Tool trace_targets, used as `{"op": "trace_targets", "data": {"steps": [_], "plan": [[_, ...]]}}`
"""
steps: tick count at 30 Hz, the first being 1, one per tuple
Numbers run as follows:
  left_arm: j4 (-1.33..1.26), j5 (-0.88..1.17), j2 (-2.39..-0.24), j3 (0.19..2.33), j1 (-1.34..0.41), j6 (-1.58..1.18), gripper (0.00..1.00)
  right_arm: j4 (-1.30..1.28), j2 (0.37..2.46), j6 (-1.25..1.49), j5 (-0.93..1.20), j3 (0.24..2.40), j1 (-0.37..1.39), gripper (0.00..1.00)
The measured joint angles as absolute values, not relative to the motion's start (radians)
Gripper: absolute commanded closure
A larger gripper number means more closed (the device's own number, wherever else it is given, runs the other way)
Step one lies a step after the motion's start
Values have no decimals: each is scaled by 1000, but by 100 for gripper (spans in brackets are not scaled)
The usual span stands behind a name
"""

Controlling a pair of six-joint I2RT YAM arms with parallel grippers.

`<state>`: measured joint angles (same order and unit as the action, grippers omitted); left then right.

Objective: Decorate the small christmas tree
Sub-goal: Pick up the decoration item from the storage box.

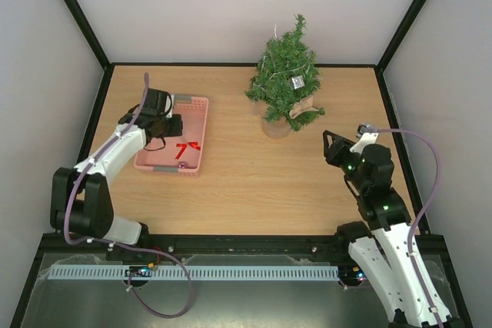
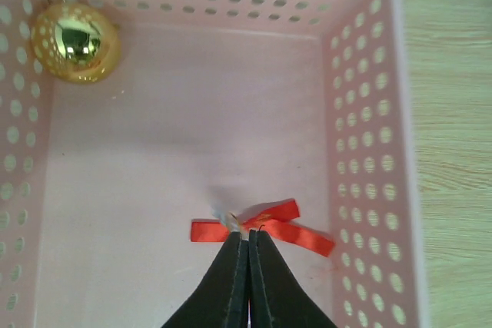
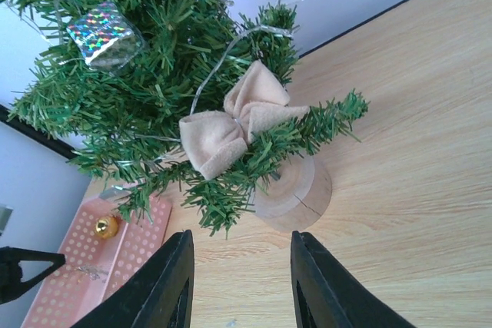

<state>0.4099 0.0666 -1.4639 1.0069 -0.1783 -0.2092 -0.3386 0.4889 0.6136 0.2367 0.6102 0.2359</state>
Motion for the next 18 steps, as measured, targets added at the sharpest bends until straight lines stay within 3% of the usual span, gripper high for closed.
{"op": "trace_targets", "data": {"steps": [5, 10, 18], "plan": [[444, 59, -1383, 1022, -210, -199, 98, -349, 505, 588, 253, 666, 236, 69], [479, 73, -1323, 1078, -254, -186, 98, -339, 509, 543, 325, 708, 236, 64], [483, 213, -1230, 1203, -328, -179, 97, -361, 564, 371, 386, 863, 236, 62]]}}
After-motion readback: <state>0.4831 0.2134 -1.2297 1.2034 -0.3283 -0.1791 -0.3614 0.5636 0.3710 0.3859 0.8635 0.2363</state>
